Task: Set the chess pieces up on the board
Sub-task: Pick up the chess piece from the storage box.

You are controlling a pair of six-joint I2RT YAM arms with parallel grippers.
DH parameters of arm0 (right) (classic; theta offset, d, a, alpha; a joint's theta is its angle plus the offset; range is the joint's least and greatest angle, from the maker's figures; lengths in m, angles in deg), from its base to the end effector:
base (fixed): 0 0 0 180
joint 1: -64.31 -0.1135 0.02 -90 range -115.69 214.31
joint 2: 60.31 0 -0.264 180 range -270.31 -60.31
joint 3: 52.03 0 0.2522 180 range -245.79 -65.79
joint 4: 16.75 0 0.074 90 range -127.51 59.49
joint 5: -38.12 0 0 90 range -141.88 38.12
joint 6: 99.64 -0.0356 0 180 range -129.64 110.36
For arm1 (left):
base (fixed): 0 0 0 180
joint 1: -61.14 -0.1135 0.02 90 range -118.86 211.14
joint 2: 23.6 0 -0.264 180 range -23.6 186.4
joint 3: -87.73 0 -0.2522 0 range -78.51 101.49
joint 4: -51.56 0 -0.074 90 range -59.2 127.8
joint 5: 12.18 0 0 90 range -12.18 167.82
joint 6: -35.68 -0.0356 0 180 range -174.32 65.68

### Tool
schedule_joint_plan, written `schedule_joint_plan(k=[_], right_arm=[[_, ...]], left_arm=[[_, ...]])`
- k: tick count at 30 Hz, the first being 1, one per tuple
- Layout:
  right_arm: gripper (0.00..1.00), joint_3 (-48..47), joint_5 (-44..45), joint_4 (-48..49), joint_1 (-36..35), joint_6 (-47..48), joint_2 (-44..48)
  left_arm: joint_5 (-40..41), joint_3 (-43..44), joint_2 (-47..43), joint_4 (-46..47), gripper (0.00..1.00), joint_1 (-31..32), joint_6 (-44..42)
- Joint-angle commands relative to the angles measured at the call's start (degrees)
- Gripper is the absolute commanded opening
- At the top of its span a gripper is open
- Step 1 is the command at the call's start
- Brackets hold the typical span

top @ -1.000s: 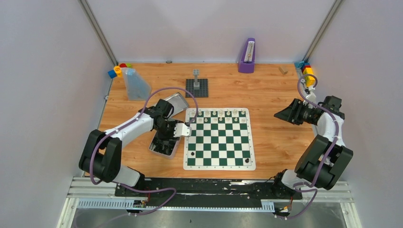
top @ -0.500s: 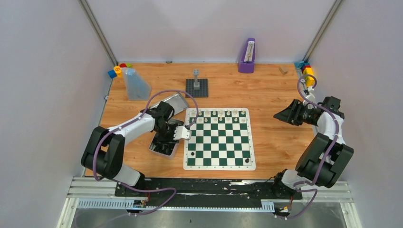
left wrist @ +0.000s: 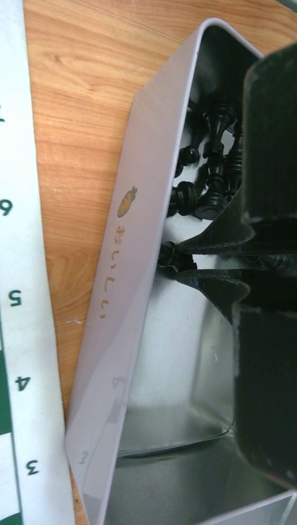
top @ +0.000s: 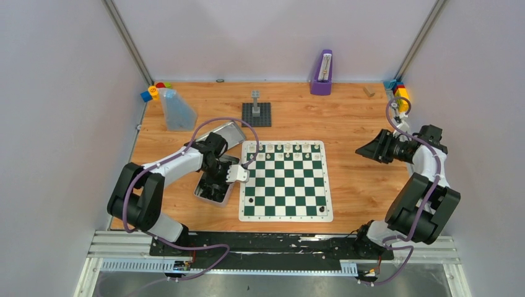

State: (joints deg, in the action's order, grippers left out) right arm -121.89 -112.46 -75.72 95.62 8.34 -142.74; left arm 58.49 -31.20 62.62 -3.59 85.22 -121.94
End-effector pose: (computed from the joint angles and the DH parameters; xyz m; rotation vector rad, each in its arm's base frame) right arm 0.2385 -0.1088 0.2335 0.0485 2.2349 1.0307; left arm 0.2225 -0.1124 0.1637 2.0655 1.9479 -0.3596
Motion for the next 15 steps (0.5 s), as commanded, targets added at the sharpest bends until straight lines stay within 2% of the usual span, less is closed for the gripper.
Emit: schedule_joint_plan(k=[1, 9, 12, 15], right_arm=[[0.53, -2.7, -1.6, 0.2, -1.6, 0.9, 0.3], [0.54, -7.8, 2.9, -1.5, -8.3, 1.0, 2.8], [0.55, -9.8, 1.5, -1.4, -12.7, 1.4, 3.2], [0.56, -11.5, -3.3, -1.4, -17.6, 1.1, 1.9]], left_arm=[[3.6, 2.2, -2.0, -2.9, 0.05, -0.7, 0.1], [7.4, 7.7, -5.6, -7.6, 0.00, -3.6, 2.1], [1.8, 11.3, -7.7, -10.2, 0.01, -3.7, 5.6], [-3.0, 16.5, -8.5, -11.3, 0.04, -2.9, 12.9]])
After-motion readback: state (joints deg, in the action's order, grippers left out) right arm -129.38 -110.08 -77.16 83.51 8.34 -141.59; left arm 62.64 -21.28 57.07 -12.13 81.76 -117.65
